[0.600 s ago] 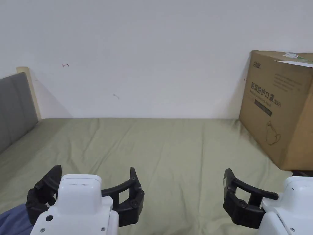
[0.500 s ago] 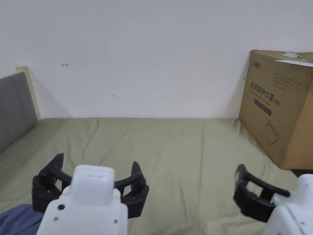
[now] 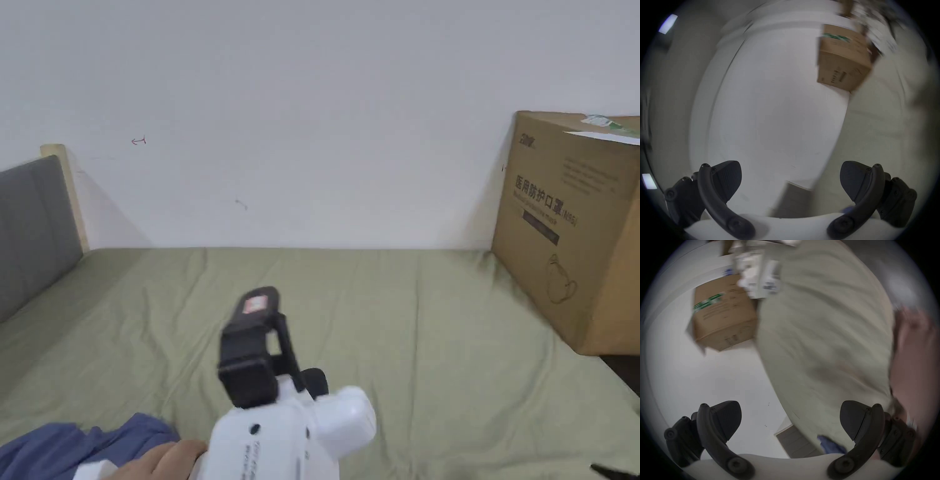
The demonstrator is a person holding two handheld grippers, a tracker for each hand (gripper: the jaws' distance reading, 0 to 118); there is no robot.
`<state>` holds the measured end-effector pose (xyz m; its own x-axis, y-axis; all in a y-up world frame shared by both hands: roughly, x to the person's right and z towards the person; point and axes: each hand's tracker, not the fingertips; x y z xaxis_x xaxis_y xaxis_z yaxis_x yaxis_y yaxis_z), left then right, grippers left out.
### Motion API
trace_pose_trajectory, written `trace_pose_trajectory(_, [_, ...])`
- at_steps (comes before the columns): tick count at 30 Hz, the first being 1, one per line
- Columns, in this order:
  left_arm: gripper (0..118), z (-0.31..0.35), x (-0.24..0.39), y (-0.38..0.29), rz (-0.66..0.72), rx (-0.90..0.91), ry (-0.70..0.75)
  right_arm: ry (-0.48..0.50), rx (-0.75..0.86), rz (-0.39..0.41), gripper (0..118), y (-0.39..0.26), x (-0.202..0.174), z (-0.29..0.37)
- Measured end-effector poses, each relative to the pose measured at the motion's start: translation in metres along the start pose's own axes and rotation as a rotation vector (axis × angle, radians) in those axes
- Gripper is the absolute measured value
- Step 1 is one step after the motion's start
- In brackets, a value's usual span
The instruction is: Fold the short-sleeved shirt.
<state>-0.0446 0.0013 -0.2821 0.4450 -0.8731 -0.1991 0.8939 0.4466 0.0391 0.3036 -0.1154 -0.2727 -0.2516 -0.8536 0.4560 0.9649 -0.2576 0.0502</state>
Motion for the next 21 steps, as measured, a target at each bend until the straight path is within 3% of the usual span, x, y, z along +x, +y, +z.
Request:
trace_pose_trajectory(2, [118,-0.011,-0.030,0.000,0.310,-0.101,-0.057,0.152,0.020,0.211,118,-0.006,-0.035,0.008])
trace_pose_trajectory(4, [118,-0.016,-0.055,-0.012,0.622,-0.169,-0.077,0.236,0.105,0.516,118,-0.031,-0.081,0.035])
trace_pose_trajectory(5, [118,-0.020,-0.065,-0.019,0.753,-0.171,-0.075,0.260,0.163,0.705,118,-0.046,-0.094,0.045])
trace_pose_trajectory(6, [118,-0.018,-0.072,-0.028,0.885,-0.167,-0.061,0.283,0.269,0.985,118,-0.074,-0.108,0.059])
trace_pose_trajectory(7, [118,-0.015,-0.076,-0.037,0.990,-0.168,-0.037,0.312,0.346,1.209,118,-0.098,-0.124,0.073])
trace_pose_trajectory(8, [118,-0.012,-0.077,-0.041,1.033,-0.173,0.000,0.318,0.479,1.379,118,-0.102,-0.119,0.070])
trace_pose_trajectory(10, [118,-0.009,-0.076,-0.050,1.107,-0.185,0.069,0.430,0.613,1.698,118,-0.138,-0.107,0.077])
trace_pose_trajectory(13, [118,-0.002,-0.070,-0.055,1.125,-0.168,0.098,0.469,0.611,1.844,118,-0.158,-0.085,0.064])
trace_pose_trajectory(15, [118,0.000,-0.067,-0.056,1.104,-0.156,0.070,0.457,0.631,1.877,118,-0.172,-0.074,0.066])
trace_pose_trajectory(21, [117,0.006,-0.058,-0.050,0.999,-0.150,0.089,0.445,0.548,1.859,118,-0.175,-0.064,0.064])
